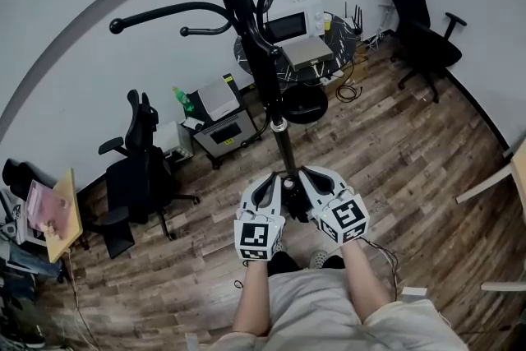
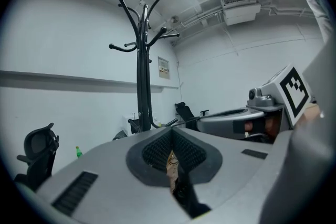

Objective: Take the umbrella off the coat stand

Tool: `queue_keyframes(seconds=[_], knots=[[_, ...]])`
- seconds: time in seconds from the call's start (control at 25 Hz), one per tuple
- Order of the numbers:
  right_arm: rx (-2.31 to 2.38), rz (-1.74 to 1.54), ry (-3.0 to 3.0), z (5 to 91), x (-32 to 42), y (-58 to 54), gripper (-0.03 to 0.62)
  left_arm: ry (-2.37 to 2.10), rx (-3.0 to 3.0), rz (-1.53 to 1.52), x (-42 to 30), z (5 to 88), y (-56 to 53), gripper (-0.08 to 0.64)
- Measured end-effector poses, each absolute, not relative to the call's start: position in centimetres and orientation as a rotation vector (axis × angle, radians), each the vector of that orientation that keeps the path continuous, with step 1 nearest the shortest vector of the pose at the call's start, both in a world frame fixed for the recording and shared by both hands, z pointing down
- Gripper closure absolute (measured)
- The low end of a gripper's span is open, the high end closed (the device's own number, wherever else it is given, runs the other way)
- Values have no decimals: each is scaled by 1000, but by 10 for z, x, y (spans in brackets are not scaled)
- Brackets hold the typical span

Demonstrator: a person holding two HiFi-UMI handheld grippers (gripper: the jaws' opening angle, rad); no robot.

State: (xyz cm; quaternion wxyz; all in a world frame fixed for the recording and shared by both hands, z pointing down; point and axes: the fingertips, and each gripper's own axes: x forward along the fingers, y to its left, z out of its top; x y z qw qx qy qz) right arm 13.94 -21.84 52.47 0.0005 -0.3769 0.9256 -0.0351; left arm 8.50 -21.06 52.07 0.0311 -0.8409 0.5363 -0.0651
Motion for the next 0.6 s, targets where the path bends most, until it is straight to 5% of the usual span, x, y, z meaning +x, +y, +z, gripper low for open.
queue_keyframes(seconds=[0.6], knots=[[-1213, -109, 2916, 536, 153, -209, 582, 1613, -2606, -245, 99, 532, -203, 538]])
